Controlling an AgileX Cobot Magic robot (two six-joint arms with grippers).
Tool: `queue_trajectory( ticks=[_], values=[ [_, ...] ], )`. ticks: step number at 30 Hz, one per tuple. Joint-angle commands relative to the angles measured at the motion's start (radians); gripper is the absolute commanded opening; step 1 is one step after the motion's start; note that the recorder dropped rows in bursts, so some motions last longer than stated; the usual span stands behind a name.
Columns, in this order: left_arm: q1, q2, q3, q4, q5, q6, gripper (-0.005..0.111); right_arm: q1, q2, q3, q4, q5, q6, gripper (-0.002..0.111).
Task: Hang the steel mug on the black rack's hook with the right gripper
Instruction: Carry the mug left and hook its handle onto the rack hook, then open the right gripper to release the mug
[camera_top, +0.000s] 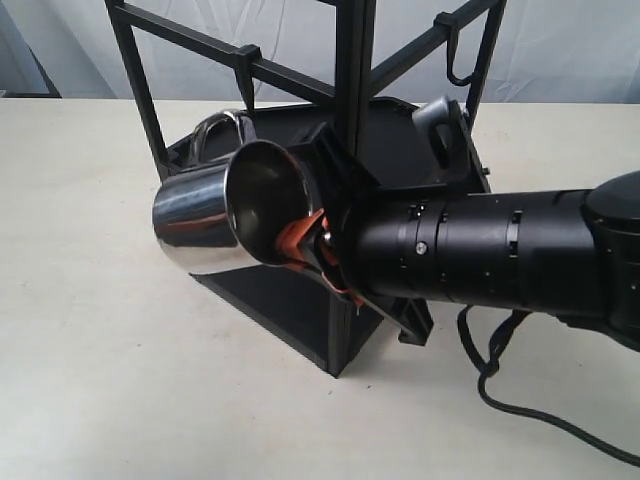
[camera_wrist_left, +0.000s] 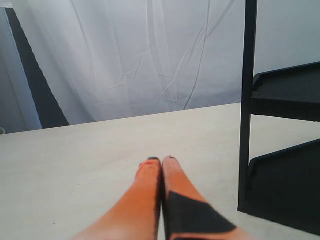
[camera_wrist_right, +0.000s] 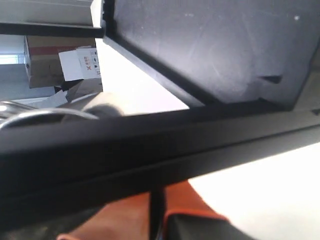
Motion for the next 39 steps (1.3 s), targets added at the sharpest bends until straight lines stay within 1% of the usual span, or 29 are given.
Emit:
queue_trajectory(
  ticks=[1, 7, 12, 19, 20, 21, 25, 27, 28, 29, 32, 39],
  values=[
    [-0.005, -0.005, 0.0, 0.001, -0.005, -0.002, 0.002, -0.001, -0.002, 0.046, 0.005, -0.032, 0.0, -0.001],
    [-0.005, -0.005, 0.0, 0.001, -0.005, -0.002, 0.002, -0.001, -0.002, 0.055, 0.005, -0.039, -0.002, -0.001],
    [-0.005, -0.005, 0.0, 0.001, -0.005, -0.002, 0.002, -0.001, -0.002, 0.055, -0.118, -0.044, -0.009, -0.001],
    [-0.005, -0.005, 0.0, 0.001, -0.005, -0.002, 0.002, -0.001, -0.002, 0.055, -0.17, -0.046, -0.011, 0.001],
    [-0.005, -0.005, 0.0, 0.001, -0.005, -0.002, 0.002, -0.001, -0.002, 0.055, -0.175, -0.046, -0.011, 0.004],
    [-0.005, -0.005, 0.0, 0.001, -0.005, -0.002, 0.002, -0.001, -0.002, 0.055, -0.182, -0.046, -0.011, 0.009],
    [-0.005, -0.005, 0.0, 0.001, -0.005, -0.002, 0.002, -0.001, -0.002, 0.055, -0.186, -0.046, -0.011, 0.043],
    [-0.005, -0.005, 0.0, 0.001, -0.005, -0.002, 0.002, -0.001, -0.002, 0.055, -0.186, -0.038, -0.011, 0.054],
    [-0.005, -0.005, 0.0, 0.001, -0.005, -0.002, 0.002, -0.001, -0.002, 0.055, -0.186, -0.038, -0.011, 0.058],
    [-0.005, -0.005, 0.0, 0.001, -0.005, -0.002, 0.002, -0.001, -0.002, 0.055, -0.186, -0.036, -0.011, 0.06],
    [-0.005, -0.005, 0.0, 0.001, -0.005, -0.002, 0.002, -0.001, -0.021, 0.055, -0.197, -0.033, -0.011, 0.06],
    [-0.005, -0.005, 0.0, 0.001, -0.005, -0.002, 0.002, -0.001, -0.161, 0.055, -0.308, -0.087, -0.011, 0.06]
  ],
)
